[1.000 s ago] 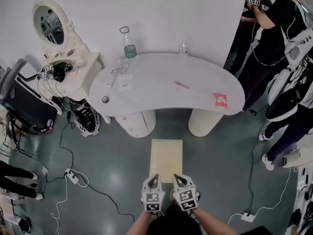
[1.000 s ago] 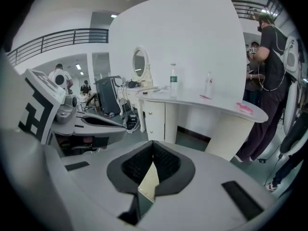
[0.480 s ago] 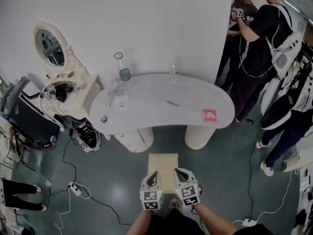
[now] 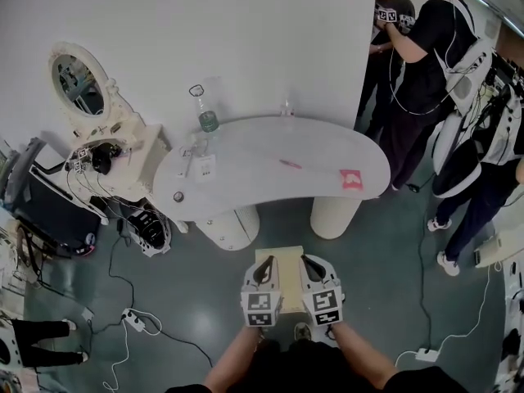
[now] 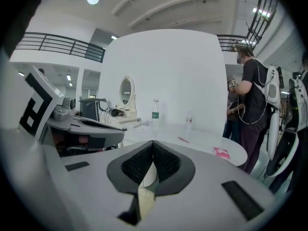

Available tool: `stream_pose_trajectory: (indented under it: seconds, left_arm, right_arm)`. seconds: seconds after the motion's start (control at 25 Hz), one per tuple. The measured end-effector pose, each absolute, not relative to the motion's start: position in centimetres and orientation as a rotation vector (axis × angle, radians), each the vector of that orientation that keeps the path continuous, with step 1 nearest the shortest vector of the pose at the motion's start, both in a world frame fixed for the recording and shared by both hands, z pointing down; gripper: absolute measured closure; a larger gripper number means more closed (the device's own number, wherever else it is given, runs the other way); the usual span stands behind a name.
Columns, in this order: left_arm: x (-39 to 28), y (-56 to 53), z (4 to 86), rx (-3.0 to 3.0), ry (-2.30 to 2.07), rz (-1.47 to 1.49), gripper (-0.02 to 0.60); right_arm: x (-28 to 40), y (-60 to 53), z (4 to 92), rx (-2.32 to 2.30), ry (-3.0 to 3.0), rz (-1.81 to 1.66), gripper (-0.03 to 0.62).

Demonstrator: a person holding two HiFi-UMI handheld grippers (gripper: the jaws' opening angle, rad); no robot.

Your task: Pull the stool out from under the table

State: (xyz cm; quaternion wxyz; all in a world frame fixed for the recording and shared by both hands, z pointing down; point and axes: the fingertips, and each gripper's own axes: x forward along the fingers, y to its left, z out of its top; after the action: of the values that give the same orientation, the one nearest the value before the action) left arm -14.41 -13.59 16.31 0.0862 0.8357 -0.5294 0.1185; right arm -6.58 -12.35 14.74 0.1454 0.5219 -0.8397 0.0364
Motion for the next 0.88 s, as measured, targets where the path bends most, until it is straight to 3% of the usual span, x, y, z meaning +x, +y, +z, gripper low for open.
stream_pose_trajectory:
  seconds: [0.88]
  left_arm:
    - [-15.1,-13.5,11.8,2.620,-1.486,0.227,0.575]
  right_arm:
    - [-8.5,-11.4,9.7,1.609,-2.431,-0.073,0.588]
